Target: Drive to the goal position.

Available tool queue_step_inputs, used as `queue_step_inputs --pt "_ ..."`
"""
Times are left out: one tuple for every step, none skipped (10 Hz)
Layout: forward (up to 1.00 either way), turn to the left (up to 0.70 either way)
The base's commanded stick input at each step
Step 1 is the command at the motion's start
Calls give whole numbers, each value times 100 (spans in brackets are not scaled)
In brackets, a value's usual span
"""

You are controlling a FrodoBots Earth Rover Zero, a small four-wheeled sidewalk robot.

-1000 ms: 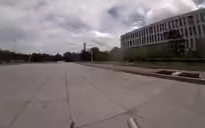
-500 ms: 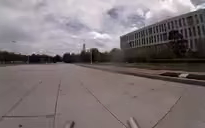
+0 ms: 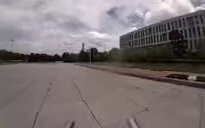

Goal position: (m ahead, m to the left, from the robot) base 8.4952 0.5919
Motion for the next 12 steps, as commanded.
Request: queue_step_inputs --pt "100 41" --pt "100 41" --pt "100 41" --pt "100 41" --pt "100 41" --pt "100 41" --pt "99 33" --pt "99 9" --pt "99 1" --pt "99 1" --pt "99 1" --pt "99 1"
